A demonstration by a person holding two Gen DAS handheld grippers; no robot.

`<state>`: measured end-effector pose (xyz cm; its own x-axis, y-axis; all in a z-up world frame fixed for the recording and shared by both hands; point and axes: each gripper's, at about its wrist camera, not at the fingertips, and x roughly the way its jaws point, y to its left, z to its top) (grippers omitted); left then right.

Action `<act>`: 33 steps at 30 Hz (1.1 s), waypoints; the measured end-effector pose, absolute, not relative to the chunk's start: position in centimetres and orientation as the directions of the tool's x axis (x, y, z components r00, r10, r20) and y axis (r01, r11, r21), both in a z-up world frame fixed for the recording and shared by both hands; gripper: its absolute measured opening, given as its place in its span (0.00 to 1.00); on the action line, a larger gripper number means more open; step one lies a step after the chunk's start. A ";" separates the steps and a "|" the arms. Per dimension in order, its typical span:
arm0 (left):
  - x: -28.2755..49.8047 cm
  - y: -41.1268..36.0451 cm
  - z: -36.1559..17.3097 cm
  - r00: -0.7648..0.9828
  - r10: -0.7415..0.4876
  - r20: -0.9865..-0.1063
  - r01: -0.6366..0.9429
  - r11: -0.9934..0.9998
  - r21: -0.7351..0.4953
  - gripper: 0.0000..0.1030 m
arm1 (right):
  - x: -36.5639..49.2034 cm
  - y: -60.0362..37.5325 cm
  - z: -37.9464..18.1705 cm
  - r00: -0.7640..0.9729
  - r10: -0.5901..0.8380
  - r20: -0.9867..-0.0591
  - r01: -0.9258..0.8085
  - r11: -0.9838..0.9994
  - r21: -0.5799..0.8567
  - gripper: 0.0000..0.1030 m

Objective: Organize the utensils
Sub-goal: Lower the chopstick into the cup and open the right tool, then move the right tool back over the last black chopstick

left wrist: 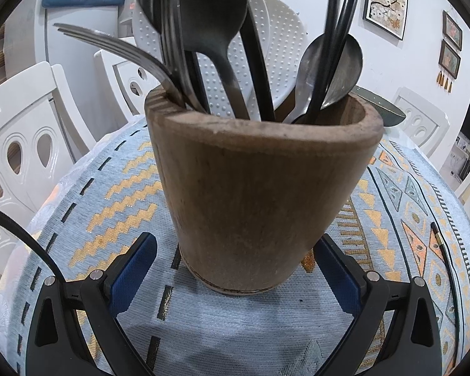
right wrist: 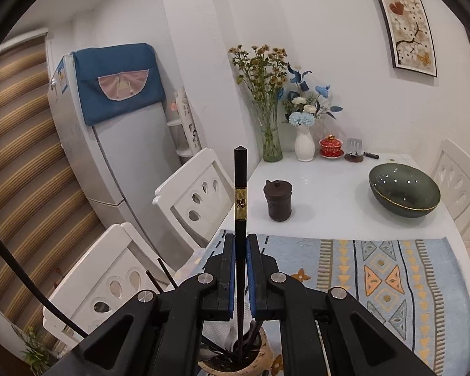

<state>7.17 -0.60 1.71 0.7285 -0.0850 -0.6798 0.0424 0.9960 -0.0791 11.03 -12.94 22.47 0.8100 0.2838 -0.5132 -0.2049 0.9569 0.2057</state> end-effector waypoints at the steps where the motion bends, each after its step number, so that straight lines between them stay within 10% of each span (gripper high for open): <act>1: 7.3 -0.6 1.7 0.728 -0.085 -0.680 0.042 0.996 -0.079 0.98 | 11.1 -12.9 22.4 0.810 0.284 -0.514 -0.207 0.957 0.203 0.06; 8: 7.2 -0.6 1.7 0.729 -0.086 -0.680 0.043 0.996 -0.080 0.98 | 11.0 -12.5 22.7 0.798 0.280 -0.534 -0.235 0.960 0.152 0.07; 22: 6.4 -0.1 1.5 0.730 -0.087 -0.678 0.043 0.996 -0.081 0.98 | 8.2 -17.3 30.1 0.901 0.233 -0.366 -0.191 0.970 0.147 0.49; 33: 6.3 -0.1 1.4 0.729 -0.087 -0.679 0.043 0.996 -0.081 0.98 | 6.3 -23.0 28.8 0.899 0.056 -0.434 -0.043 0.998 0.041 0.51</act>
<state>6.35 -0.11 1.44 0.7294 -0.0868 -0.6786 0.0434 0.9958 -0.0807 6.29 -23.03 28.78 0.8990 0.0562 -0.4343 -0.0427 0.9983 0.0407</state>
